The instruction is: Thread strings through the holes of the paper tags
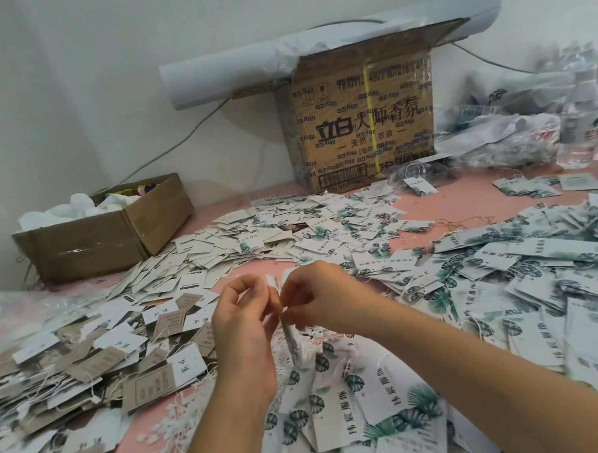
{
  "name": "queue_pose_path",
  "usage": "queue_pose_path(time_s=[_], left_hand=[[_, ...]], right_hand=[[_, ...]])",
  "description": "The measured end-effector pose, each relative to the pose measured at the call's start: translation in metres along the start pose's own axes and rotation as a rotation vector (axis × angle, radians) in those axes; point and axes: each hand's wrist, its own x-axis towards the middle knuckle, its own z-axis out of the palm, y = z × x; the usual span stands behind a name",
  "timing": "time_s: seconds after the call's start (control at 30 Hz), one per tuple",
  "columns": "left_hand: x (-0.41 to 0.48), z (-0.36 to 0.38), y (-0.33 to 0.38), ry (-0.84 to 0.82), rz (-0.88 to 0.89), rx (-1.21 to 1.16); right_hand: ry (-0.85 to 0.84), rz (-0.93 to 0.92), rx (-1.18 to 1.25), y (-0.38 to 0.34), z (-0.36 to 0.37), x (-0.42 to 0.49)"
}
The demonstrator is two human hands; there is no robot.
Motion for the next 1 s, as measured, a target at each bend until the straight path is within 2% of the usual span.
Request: queue_pose_path(time_s=[0.1, 0.2, 0.3, 0.47, 0.6, 0.77, 1.0], left_hand=[[0.0, -0.001, 0.0, -0.014, 0.025, 0.012], [0.001, -0.004, 0.002, -0.037, 0.142, 0.079], [0.001, -0.005, 0.005, -0.081, 0.239, 0.183], [-0.003, -0.001, 0.011, -0.114, 0.253, 0.189], [-0.004, 0.0, 0.013, -0.106, 0.288, 0.234], [-0.001, -0.002, 0.017, -0.14, 0.286, 0.297], [-0.001, -0.004, 0.016, -0.155, 0.435, 0.5]], right_hand=[[-0.032, 0.008, -0.084, -0.002, 0.0, -0.002], [-0.06, 0.048, -0.095, -0.004, -0.006, -0.003], [0.001, 0.057, -0.049, -0.008, -0.012, -0.003], [0.211, -0.133, -0.041, -0.014, -0.019, -0.004], [0.314, -0.245, 0.037, -0.015, -0.026, -0.005], [0.321, -0.301, 0.229, -0.017, -0.034, -0.007], [0.286, -0.331, 0.308, -0.022, -0.031, -0.009]])
